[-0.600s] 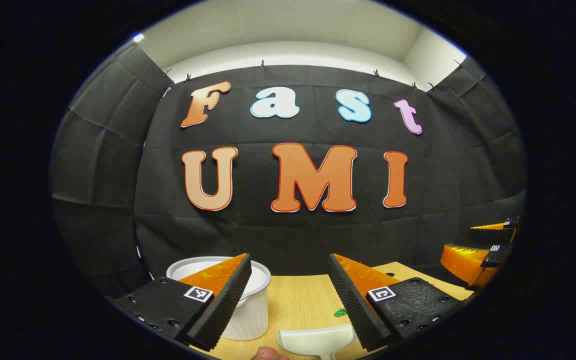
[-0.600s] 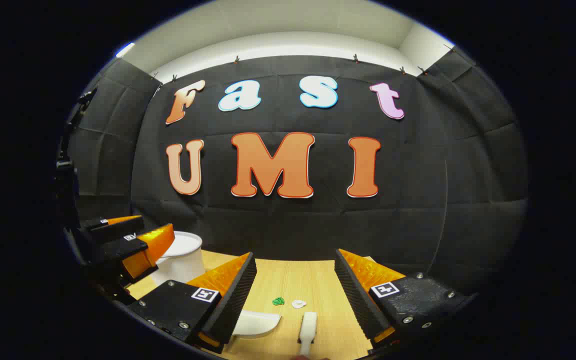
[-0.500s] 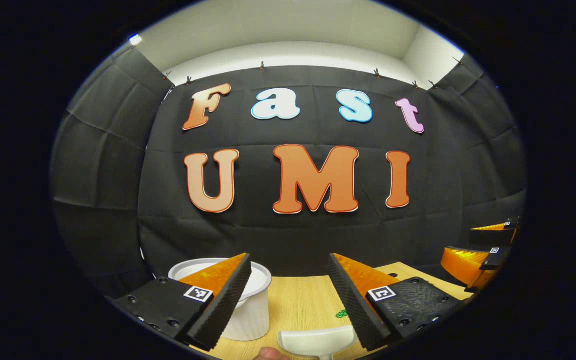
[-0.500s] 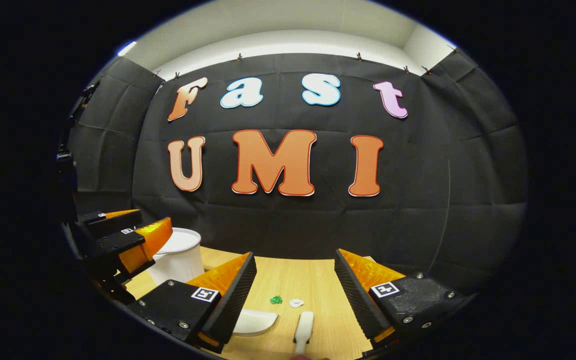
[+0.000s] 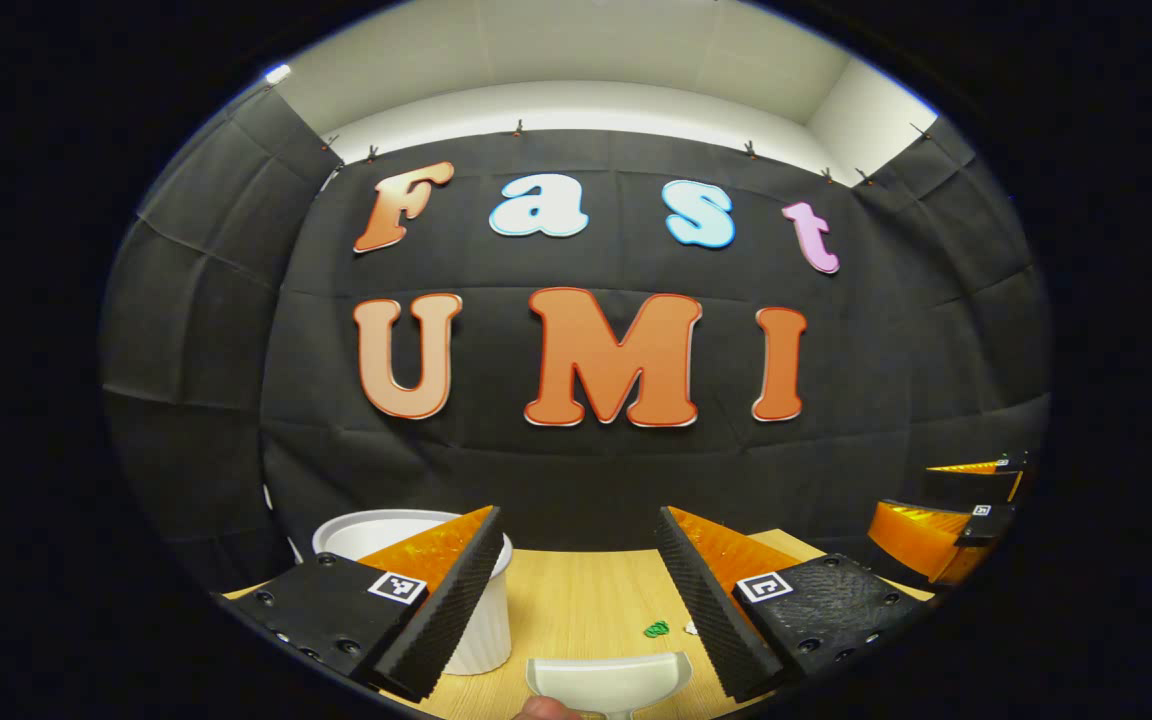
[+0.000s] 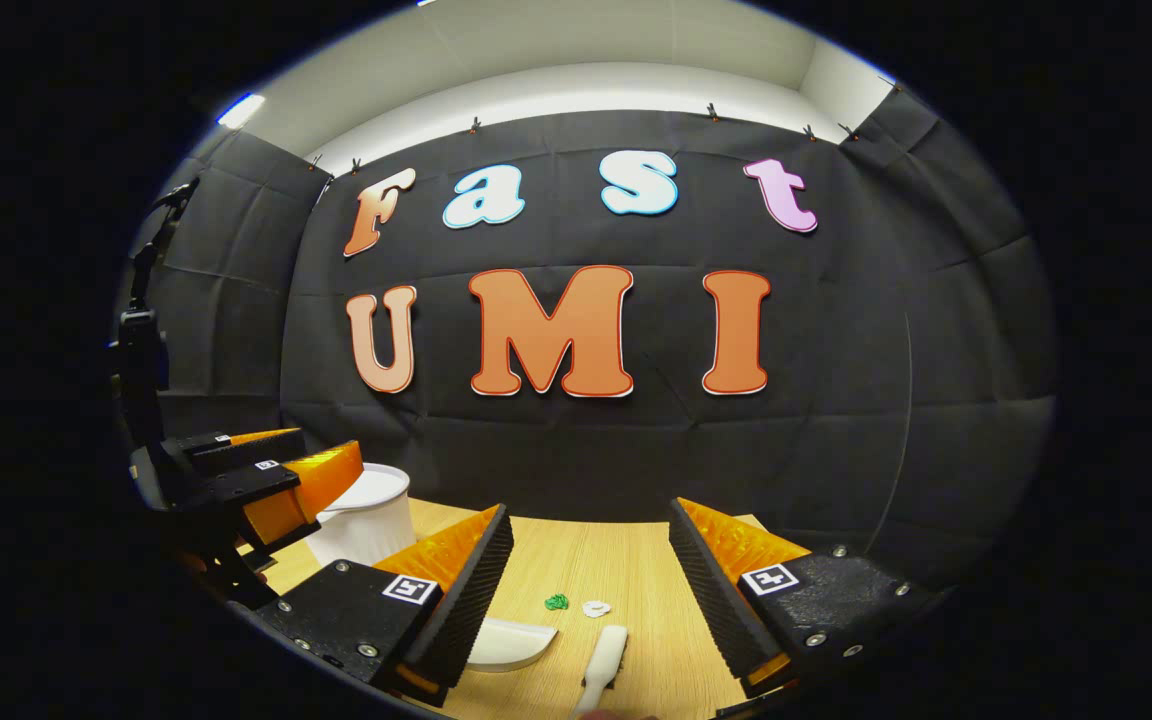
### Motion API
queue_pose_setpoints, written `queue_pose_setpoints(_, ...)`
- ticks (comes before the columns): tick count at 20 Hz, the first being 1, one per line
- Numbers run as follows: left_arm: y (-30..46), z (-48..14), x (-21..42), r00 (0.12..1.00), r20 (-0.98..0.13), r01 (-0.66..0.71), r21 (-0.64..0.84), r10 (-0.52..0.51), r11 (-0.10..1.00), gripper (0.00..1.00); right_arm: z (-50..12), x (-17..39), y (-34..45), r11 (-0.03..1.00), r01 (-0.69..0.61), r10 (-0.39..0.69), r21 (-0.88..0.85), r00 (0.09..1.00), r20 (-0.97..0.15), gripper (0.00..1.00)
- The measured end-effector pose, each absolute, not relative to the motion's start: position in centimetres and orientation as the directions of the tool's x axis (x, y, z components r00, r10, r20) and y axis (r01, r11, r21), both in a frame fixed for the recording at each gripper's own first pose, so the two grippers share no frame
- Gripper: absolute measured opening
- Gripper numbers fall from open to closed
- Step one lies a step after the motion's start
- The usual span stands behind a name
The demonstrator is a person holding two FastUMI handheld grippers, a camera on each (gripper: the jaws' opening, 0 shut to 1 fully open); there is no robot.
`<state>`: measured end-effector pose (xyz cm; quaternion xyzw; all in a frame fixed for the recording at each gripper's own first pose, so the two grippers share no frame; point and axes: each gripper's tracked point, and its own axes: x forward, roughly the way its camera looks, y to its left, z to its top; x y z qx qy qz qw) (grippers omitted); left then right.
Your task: Pick up the small broom and dustpan from the desktop, sweep the trash into the dustpan with the broom, and then empty the trash into the garbage bin.
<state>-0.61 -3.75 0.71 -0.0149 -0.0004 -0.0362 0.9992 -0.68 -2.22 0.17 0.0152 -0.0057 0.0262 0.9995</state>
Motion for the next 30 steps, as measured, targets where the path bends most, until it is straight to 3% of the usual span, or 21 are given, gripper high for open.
queue_pose_setpoints(7, -3.5, -0.8, -1.1, 0.997, -0.049, 0.061, -0.005, -0.061, 0.998, 0.96, -0.3, -0.3, -2.0, 0.998, -0.046, 0.047, 0.05, 0.999, -0.007, 0.95)
queue_pose_setpoints(8, -3.4, -0.7, -1.0, 0.997, -0.047, 0.055, 0.007, -0.055, 0.998, 1.0, -0.3, -0.3, -1.7, 0.997, -0.052, 0.053, 0.052, 0.999, -0.009, 0.95)
queue_pose_setpoints(9, -3.5, -0.6, -0.9, 0.998, -0.043, 0.056, 0.014, -0.056, 0.998, 0.96, -0.3, -0.2, -1.6, 0.997, -0.053, 0.054, 0.05, 0.999, -0.007, 0.95)
queue_pose_setpoints(17, -3.4, -1.1, -0.6, 0.997, -0.057, 0.048, 0.008, -0.048, 0.999, 0.96, -0.7, 0.2, -1.4, 0.999, -0.036, 0.036, 0.039, 0.999, -0.018, 0.95)
queue_pose_setpoints(30, -0.8, -2.4, -0.3, 0.99, -0.072, 0.122, -0.016, -0.123, 0.992, 0.97, -1.7, 0.3, 0.6, 0.992, 0.122, -0.121, 0.025, 0.992, -0.046, 0.94)
